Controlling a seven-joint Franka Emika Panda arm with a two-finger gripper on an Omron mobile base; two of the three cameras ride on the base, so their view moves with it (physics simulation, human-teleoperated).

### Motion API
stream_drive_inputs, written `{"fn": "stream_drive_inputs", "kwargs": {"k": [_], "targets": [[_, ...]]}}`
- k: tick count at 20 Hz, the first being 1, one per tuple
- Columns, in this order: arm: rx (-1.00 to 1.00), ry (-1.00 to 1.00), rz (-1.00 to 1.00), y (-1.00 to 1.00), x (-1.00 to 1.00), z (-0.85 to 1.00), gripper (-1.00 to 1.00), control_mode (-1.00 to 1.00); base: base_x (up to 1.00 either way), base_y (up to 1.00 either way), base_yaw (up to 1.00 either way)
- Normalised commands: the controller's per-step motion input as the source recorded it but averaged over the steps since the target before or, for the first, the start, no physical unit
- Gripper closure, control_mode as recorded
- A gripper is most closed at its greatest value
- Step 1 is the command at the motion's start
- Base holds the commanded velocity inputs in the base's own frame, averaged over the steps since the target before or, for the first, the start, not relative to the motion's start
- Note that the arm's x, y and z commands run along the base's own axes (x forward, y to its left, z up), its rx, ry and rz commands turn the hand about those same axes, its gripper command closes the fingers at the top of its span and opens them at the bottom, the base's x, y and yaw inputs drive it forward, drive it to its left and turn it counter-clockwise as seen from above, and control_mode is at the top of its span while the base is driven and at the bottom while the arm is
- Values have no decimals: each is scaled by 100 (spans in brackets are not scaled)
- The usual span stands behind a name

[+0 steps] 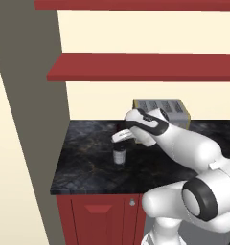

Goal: There is a wine glass and glass cup on the dining counter. Place the wine bottle next to the wine glass and the juice bottle next to the glass cup.

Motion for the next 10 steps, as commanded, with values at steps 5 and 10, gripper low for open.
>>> {"fn": "stream_drive_inputs", "kwargs": {"k": [5,10], "targets": [[0,0,2,10,1,-9,100,-100,0,0,0],[-2,-1,3,2,-1,-9,100,-100,0,0,0]]}}
